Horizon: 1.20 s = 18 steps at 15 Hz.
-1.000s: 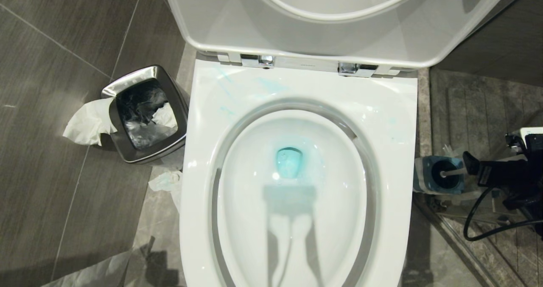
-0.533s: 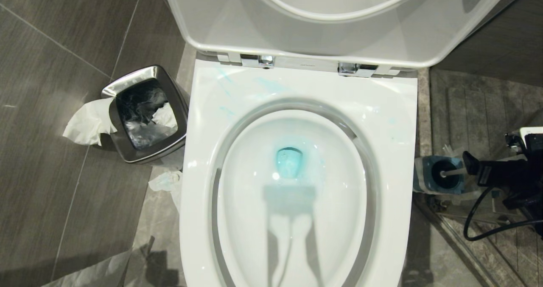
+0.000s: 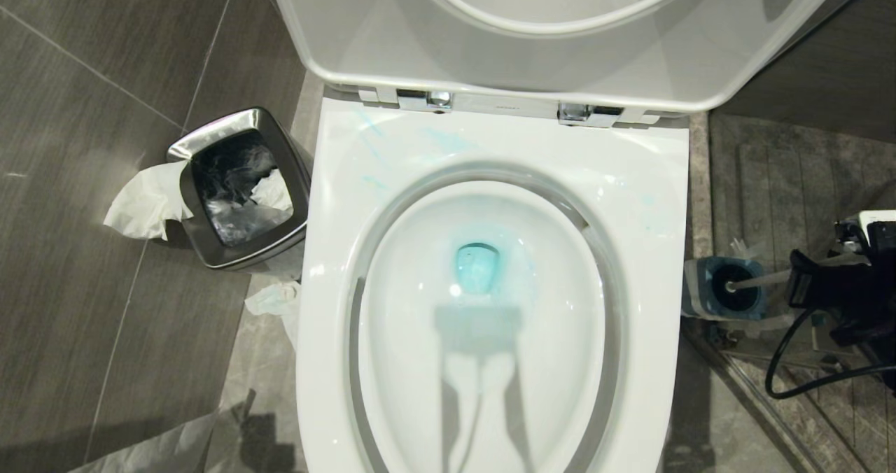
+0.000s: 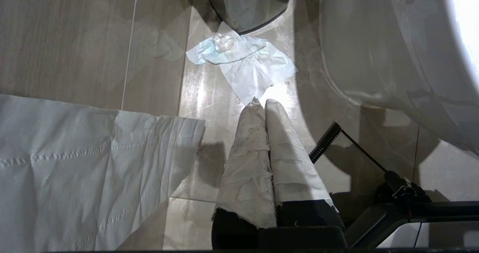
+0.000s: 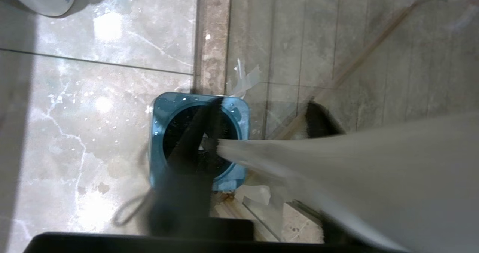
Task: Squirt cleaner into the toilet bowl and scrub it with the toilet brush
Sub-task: Scrub the toilet bowl
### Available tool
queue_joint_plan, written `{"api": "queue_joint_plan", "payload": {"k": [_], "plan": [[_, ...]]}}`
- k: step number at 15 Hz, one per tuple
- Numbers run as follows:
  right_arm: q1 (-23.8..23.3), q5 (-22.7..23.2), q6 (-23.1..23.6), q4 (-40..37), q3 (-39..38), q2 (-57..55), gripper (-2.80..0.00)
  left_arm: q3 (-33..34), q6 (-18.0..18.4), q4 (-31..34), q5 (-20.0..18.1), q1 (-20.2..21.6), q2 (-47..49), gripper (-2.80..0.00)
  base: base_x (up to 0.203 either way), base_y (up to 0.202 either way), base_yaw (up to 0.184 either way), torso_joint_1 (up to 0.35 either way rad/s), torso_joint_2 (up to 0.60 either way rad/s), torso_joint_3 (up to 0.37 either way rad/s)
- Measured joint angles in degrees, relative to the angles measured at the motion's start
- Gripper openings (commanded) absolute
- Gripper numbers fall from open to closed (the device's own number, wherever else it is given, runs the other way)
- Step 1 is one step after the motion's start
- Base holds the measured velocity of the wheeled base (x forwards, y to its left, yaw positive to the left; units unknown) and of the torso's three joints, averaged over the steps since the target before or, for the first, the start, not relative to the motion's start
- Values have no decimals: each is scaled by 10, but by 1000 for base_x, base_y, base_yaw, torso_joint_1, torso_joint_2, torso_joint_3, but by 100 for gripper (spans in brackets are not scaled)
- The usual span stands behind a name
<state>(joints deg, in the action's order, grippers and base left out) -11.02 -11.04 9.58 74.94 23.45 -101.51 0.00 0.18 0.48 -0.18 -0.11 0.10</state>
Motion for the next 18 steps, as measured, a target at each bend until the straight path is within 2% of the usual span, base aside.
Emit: {"api": "queue_joint_plan", "payload": {"k": [12,18], "plan": [[0,42,-12,7,-44,29,-280,0,0,0,0,0,0,-280,0,0,0,0,0,0],[-1,45,-6,6,-69,72,-280,0,0,0,0,0,0,-280,0,0,0,0,0,0]]}}
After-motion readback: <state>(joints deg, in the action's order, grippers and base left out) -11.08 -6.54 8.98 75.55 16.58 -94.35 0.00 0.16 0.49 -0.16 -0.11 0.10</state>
